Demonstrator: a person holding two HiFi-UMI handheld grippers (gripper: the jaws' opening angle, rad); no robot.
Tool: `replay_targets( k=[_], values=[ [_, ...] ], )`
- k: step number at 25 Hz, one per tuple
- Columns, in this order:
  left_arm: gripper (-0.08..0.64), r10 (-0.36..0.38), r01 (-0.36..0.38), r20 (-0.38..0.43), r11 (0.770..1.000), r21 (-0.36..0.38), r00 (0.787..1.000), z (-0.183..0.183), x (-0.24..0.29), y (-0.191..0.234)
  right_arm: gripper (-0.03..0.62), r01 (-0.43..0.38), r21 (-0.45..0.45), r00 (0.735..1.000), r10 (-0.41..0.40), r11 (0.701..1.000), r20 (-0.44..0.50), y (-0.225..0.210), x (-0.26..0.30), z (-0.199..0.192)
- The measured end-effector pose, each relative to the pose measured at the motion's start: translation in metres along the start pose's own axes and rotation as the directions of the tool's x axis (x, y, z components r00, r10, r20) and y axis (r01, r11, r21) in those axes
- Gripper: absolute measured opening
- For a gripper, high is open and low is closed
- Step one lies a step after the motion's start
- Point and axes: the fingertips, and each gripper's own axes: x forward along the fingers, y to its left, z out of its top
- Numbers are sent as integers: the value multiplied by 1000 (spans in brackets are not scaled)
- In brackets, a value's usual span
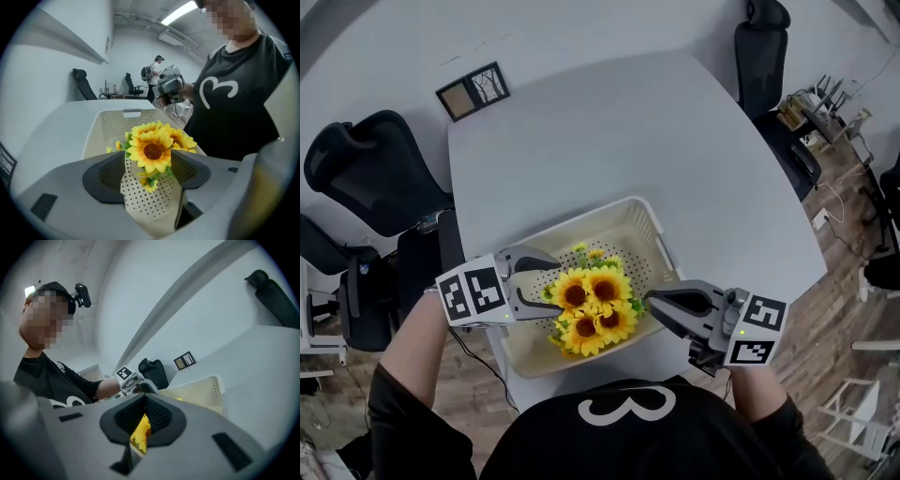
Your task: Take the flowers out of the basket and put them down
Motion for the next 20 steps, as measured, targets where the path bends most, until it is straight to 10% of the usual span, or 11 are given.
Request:
replay_targets(
  k=[8, 20],
  values=[
    [304, -38, 70, -216, 987, 143, 976, -26, 24, -16, 8, -2, 11, 1000, 3, 1000, -13, -4, 4, -3],
    [304, -41, 92, -292, 983, 160, 955, -40, 28, -11, 8, 7, 20, 1000, -7, 1000, -8, -8, 0, -5]
  ],
)
